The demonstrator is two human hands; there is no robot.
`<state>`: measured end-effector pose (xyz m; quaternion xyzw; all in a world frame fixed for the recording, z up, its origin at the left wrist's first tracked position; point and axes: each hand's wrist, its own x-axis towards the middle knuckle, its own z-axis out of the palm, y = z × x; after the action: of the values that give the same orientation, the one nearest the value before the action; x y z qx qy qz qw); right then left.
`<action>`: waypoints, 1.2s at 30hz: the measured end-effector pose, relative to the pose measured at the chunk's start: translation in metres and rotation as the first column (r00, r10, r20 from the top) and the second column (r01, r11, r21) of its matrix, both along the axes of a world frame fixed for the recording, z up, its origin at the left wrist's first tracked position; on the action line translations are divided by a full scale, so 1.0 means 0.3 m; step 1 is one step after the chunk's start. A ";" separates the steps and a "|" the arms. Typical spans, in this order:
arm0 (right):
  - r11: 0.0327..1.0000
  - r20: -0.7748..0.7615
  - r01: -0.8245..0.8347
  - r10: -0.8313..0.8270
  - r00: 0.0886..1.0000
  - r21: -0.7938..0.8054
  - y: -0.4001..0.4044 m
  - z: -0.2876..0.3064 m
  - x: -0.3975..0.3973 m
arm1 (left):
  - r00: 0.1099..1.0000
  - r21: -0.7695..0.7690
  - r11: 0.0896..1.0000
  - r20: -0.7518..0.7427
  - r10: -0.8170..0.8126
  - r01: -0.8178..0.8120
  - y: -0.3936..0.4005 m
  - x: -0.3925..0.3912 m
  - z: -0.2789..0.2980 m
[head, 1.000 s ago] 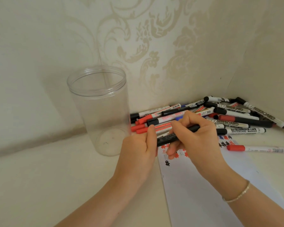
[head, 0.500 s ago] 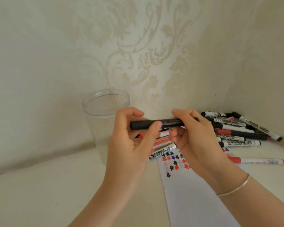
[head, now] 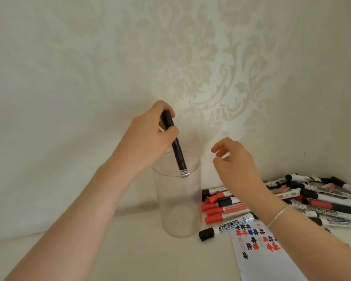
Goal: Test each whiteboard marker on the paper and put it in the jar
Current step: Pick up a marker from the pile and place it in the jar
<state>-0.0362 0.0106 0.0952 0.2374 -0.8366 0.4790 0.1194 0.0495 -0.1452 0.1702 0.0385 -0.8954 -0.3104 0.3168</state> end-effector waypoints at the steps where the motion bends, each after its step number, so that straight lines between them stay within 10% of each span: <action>1: 0.986 -0.029 0.022 -0.018 0.999 0.165 0.009 -0.050 -0.014 | 0.984 -0.067 0.997 0.177 -0.024 0.037 -0.004 -0.006 0.003; 4: 0.820 -0.014 -0.031 0.048 0.999 0.572 0.031 -0.193 -0.030 | 0.842 -0.291 0.939 0.540 0.005 0.181 0.010 -0.042 -0.006; 10: 0.657 -0.134 0.006 0.144 0.980 0.754 0.031 -0.255 -0.032 | 0.606 -0.186 0.921 0.793 -0.064 0.342 0.028 -0.149 -0.007; 19: 0.495 -0.205 0.112 0.136 0.969 0.861 0.006 -0.235 -0.060 | 0.461 -0.003 0.949 0.874 -0.151 0.316 0.038 -0.215 -0.044; 27: 0.565 -0.174 0.057 0.157 0.972 0.823 0.029 -0.223 -0.085 | 0.372 0.138 0.949 0.896 -0.241 0.283 0.025 -0.190 -0.035; 32: 0.593 -0.083 -0.051 0.197 0.977 0.803 0.055 -0.215 -0.113 | 0.424 0.155 0.952 0.868 -0.259 0.264 0.003 -0.141 0.043; 36: 0.617 -0.061 -0.060 0.172 0.983 0.785 0.061 -0.220 -0.127 | 0.732 -0.020 0.977 0.666 -0.145 0.212 0.049 -0.103 0.079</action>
<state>-0.0744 0.0290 0.0291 0.3499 -0.9345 0.0598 0.0277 0.0186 -0.1303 0.1939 0.0443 -0.9625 -0.2628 -0.0502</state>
